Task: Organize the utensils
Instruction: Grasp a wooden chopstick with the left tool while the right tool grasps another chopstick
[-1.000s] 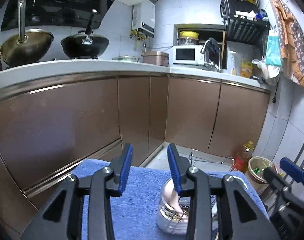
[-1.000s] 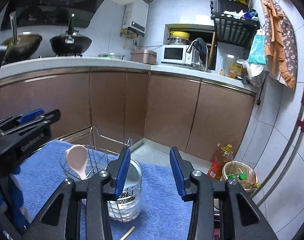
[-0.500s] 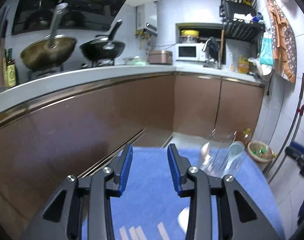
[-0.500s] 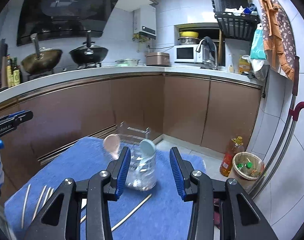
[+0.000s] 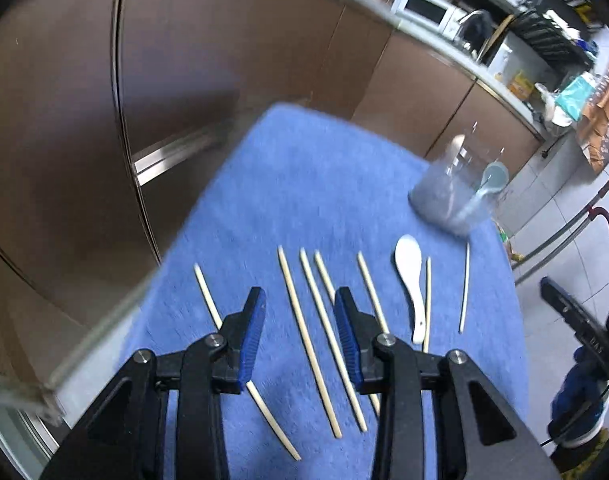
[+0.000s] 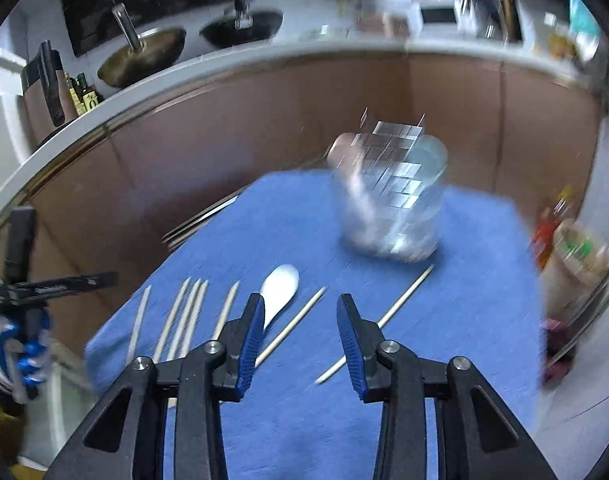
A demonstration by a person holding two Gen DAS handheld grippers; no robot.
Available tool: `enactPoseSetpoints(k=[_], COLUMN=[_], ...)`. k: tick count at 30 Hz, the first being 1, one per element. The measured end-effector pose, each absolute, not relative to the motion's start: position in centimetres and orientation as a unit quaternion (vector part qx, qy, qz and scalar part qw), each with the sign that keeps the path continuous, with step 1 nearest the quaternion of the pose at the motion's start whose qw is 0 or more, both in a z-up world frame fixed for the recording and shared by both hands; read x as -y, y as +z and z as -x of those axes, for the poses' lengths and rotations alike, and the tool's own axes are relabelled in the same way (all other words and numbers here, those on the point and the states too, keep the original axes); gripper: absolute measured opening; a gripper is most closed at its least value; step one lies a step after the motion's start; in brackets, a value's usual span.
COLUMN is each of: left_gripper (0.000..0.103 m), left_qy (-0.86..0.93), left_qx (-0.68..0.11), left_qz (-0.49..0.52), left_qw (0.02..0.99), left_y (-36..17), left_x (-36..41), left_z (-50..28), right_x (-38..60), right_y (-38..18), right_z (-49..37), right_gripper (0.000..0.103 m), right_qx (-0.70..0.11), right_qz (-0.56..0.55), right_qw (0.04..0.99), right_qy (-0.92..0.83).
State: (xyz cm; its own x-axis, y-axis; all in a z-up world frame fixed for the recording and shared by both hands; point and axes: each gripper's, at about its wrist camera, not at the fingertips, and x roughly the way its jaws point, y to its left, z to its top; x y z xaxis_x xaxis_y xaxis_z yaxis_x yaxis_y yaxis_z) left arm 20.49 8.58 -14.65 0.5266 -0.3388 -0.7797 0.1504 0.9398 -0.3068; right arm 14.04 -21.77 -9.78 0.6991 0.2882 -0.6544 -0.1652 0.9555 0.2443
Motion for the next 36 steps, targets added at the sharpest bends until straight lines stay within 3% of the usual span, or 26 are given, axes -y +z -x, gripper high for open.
enactPoseSetpoints(k=[15, 20, 25, 36], left_gripper=[0.017, 0.016, 0.007, 0.006], left_qy=[-0.114, -0.116, -0.105, -0.094], left_qx=[-0.592, -0.599, -0.601, -0.595], left_qz=[0.126, 0.116, 0.106, 0.066], left_qw=[0.788, 0.783, 0.785, 0.796], left_y=[-22.7, -23.0, -23.1, -22.9], left_x=[-5.7, -5.6, -5.4, -4.4], left_z=[-30.0, -30.8, -30.9, -30.6], right_x=[20.9, 20.3, 19.9, 18.2], right_y=[-15.8, -17.9, -20.0, -20.0], right_z=[-21.2, -24.7, -27.4, -28.2], right_gripper=[0.028, 0.024, 0.016, 0.01], right_qx=[-0.496, -0.533, -0.566, -0.583], right_qz=[-0.124, -0.117, -0.105, -0.049], right_qw=[0.85, 0.831, 0.814, 0.808], right_qy=[0.13, 0.111, 0.083, 0.069])
